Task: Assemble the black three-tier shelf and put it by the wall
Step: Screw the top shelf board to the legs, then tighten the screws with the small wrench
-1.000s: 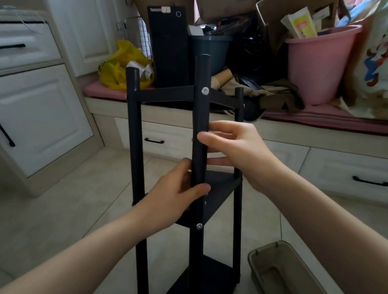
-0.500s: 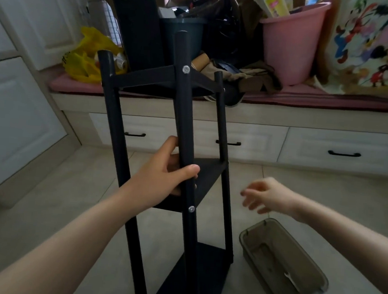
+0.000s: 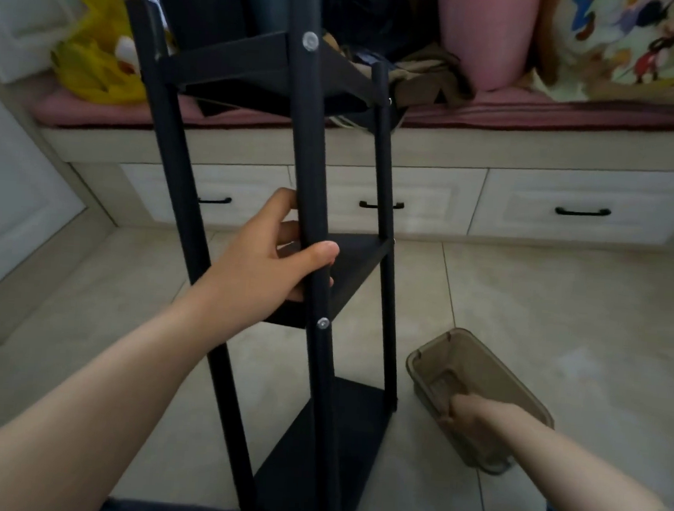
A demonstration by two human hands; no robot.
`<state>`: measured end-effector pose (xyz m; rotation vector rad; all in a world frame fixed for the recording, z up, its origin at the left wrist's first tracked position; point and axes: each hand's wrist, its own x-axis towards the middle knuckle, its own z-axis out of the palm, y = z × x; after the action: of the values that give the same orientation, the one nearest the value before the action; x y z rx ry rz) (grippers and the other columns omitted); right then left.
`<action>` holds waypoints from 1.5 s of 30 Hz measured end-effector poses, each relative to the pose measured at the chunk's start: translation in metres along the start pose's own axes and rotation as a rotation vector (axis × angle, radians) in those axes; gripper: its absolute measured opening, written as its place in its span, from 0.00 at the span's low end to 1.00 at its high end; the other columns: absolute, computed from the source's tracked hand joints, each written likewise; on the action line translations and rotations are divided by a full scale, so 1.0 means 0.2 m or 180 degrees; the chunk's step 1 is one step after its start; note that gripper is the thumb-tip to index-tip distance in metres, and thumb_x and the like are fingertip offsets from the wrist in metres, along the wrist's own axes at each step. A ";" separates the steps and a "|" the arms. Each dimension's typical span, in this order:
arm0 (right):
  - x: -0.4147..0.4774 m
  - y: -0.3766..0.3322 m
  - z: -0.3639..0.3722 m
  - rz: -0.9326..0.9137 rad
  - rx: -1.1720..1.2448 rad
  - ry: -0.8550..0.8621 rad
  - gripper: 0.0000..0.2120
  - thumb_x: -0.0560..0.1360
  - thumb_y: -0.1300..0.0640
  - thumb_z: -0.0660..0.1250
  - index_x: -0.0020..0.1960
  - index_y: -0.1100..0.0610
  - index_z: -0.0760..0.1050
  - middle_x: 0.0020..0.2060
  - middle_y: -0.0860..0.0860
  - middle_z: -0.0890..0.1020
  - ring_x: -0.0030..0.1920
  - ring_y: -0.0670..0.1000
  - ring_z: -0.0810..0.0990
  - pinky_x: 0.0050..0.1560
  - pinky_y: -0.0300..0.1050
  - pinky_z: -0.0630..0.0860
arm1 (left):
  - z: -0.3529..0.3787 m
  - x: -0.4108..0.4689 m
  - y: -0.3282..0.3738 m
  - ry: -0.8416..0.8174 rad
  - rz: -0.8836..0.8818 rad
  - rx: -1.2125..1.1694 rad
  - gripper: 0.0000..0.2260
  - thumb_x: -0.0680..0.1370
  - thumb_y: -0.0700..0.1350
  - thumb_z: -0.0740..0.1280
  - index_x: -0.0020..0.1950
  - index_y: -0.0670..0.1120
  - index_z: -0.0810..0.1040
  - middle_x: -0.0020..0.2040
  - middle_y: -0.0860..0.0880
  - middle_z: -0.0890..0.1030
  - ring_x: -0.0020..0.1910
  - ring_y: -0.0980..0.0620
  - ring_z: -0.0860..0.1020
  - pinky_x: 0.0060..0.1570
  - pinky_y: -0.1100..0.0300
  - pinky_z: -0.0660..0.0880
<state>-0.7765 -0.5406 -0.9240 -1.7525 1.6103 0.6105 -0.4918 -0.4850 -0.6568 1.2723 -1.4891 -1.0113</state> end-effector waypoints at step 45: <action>0.23 0.00 0.61 0.0859 0.0657 0.0034 0.19 0.83 0.57 0.52 0.72 0.56 0.69 0.67 0.55 0.75 0.66 0.54 0.76 0.59 0.46 0.73 | 0.04 -0.02 0.02 0.0412 -0.0015 0.0375 0.14 0.79 0.44 0.72 0.59 0.57 0.73 0.49 0.55 0.84 0.44 0.47 0.87 0.40 0.54 0.84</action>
<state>-0.7584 -0.4805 -1.0383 -1.4042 1.8634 0.5369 -0.4999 -0.4805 -0.6558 1.3980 -1.4639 -0.8380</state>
